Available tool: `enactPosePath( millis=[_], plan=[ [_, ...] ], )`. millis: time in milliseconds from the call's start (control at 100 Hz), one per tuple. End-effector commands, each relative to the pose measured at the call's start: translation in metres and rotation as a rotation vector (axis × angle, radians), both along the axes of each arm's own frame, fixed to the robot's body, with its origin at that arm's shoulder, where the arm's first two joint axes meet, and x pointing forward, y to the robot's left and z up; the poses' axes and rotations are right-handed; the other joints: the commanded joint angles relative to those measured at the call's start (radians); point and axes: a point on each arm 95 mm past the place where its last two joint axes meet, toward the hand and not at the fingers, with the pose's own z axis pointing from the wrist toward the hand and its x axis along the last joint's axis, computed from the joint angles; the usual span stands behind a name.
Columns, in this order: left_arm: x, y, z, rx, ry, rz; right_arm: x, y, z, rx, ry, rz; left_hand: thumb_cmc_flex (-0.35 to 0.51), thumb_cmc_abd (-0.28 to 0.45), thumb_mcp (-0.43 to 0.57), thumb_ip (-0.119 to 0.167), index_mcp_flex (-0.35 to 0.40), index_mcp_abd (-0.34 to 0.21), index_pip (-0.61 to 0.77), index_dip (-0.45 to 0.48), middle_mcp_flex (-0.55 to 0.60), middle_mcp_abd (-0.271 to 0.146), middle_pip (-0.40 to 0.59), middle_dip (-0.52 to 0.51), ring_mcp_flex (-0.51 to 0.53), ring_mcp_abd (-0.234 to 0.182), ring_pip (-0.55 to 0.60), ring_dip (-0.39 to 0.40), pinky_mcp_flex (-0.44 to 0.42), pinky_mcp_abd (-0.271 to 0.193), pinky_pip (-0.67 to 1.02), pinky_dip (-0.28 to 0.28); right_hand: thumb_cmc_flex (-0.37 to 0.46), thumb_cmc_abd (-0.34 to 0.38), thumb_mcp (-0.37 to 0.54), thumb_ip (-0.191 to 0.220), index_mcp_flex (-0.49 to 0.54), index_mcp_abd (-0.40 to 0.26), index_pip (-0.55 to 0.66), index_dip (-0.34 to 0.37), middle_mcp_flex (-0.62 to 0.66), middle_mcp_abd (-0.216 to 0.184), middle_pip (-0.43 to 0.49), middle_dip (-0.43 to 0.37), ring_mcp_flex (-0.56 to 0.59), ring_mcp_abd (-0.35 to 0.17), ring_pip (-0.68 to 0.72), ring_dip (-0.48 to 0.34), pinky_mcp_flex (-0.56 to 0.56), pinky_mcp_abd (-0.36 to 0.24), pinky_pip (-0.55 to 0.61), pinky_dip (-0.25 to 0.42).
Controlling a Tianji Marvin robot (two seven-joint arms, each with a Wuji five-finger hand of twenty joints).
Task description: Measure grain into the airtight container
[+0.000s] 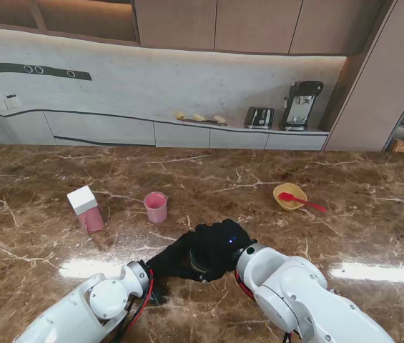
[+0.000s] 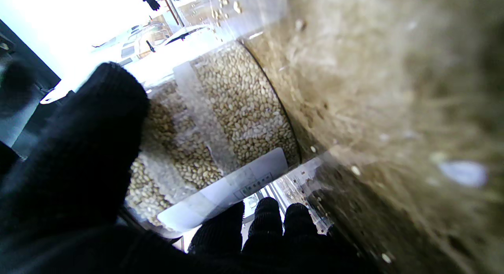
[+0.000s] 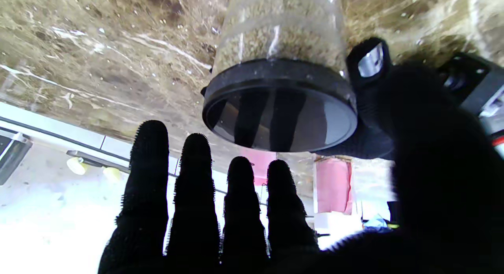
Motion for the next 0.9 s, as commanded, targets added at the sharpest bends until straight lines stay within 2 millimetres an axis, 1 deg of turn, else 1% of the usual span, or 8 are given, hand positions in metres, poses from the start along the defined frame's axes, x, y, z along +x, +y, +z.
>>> enactPosePath(
  millis=[0, 40, 150, 220, 390, 530, 660, 890],
  plan=[
    [-0.028, 0.016, -0.04, 0.083, 0.106, -0.001, 0.003, -0.001, -0.001, -0.041, -0.006, 0.006, 0.035, 0.13, 0.078, 0.07, 0.082, -0.065, 0.079, 0.003, -0.03, -0.003, -0.01, -0.007, -0.035, 0.17, -0.01, 0.003, 0.098, 0.405, 0.116, 0.021, 0.085, -0.029, -0.016, 0.018, -0.027, -0.006, -0.025, -0.012, -0.031, 0.018, -0.001, -0.018, -0.029, 0.015, -0.003, -0.026, -0.003, 0.019, -0.024, 0.021],
    [-0.028, 0.016, -0.04, 0.083, 0.106, -0.001, 0.003, -0.001, -0.003, -0.047, 0.01, 0.008, 0.035, 0.129, 0.078, 0.07, 0.083, -0.065, 0.079, 0.003, -0.03, -0.003, -0.01, -0.007, -0.035, 0.171, -0.01, 0.003, 0.098, 0.405, 0.116, 0.021, 0.116, -0.034, -0.005, 0.012, -0.019, -0.015, -0.022, -0.012, -0.025, 0.016, 0.006, -0.017, -0.017, 0.009, 0.006, -0.024, 0.007, 0.015, -0.022, 0.022],
    [-0.028, 0.016, -0.04, 0.083, 0.105, 0.001, 0.006, 0.0, -0.009, -0.059, 0.022, 0.014, 0.035, 0.13, 0.078, 0.071, 0.084, -0.065, 0.08, 0.004, -0.03, -0.003, -0.01, -0.007, -0.035, 0.169, -0.01, 0.003, 0.098, 0.405, 0.116, 0.021, 0.053, -0.185, 0.41, -0.055, 0.038, -0.041, 0.057, 0.01, 0.055, 0.001, 0.08, 0.019, 0.103, -0.041, 0.101, 0.052, 0.089, -0.02, 0.043, 0.049],
    [-0.028, 0.016, -0.04, 0.083, 0.105, 0.002, 0.007, 0.001, -0.013, -0.053, 0.006, 0.016, 0.035, 0.128, 0.078, 0.071, 0.084, -0.064, 0.08, 0.004, -0.03, -0.002, -0.009, -0.006, -0.035, 0.17, -0.009, 0.003, 0.098, 0.406, 0.116, 0.021, 0.041, -0.186, 0.455, -0.067, 0.098, -0.06, 0.134, 0.044, 0.143, -0.016, 0.146, 0.07, 0.192, -0.072, 0.182, 0.117, 0.155, -0.037, 0.109, 0.062],
    [-0.028, 0.016, -0.04, 0.083, 0.106, 0.001, 0.008, 0.005, -0.02, -0.027, -0.04, 0.007, 0.034, 0.13, 0.079, 0.071, 0.085, -0.064, 0.08, 0.004, -0.031, -0.001, -0.009, -0.005, -0.035, 0.17, -0.009, 0.004, 0.098, 0.407, 0.116, 0.021, -0.156, -0.083, 0.369, -0.077, 0.186, -0.029, 0.248, 0.112, 0.311, -0.043, 0.258, 0.17, 0.403, -0.112, 0.387, 0.237, 0.325, -0.076, 0.305, 0.068],
    [-0.028, 0.016, -0.04, 0.083, 0.106, 0.001, 0.006, 0.008, -0.025, -0.049, -0.078, -0.022, 0.035, 0.128, 0.078, 0.071, 0.085, -0.063, 0.081, 0.005, -0.03, -0.001, -0.008, -0.004, -0.035, 0.171, -0.009, 0.005, 0.098, 0.407, 0.116, 0.022, -0.308, 0.21, -0.007, -0.007, 0.178, -0.008, 0.241, 0.119, 0.38, -0.035, 0.28, 0.186, 0.495, -0.1, 0.463, 0.233, 0.414, -0.088, 0.436, 0.005],
    [-0.028, 0.016, -0.04, 0.082, 0.105, 0.003, 0.004, 0.007, -0.025, -0.069, -0.11, -0.034, 0.033, 0.128, 0.08, 0.071, 0.086, -0.064, 0.082, 0.005, -0.03, -0.001, -0.008, -0.003, -0.035, 0.172, -0.008, 0.006, 0.098, 0.407, 0.117, 0.023, -0.502, 0.248, 0.073, 0.031, 0.1, 0.002, 0.146, 0.073, 0.323, -0.035, 0.194, 0.129, 0.428, -0.064, 0.366, 0.193, 0.349, -0.058, 0.384, -0.026],
    [-0.028, 0.016, -0.04, 0.081, 0.104, 0.004, 0.0, 0.001, -0.006, -0.039, -0.113, -0.036, 0.031, 0.127, 0.084, 0.07, 0.085, -0.065, 0.083, 0.005, -0.031, -0.002, -0.008, -0.001, -0.035, 0.17, -0.008, 0.008, 0.097, 0.407, 0.118, 0.025, -0.364, 0.156, 0.066, 0.036, -0.021, 0.012, 0.006, 0.028, 0.055, -0.009, 0.019, 0.016, 0.06, -0.002, 0.021, 0.012, 0.044, 0.012, 0.088, -0.001]
  ],
)
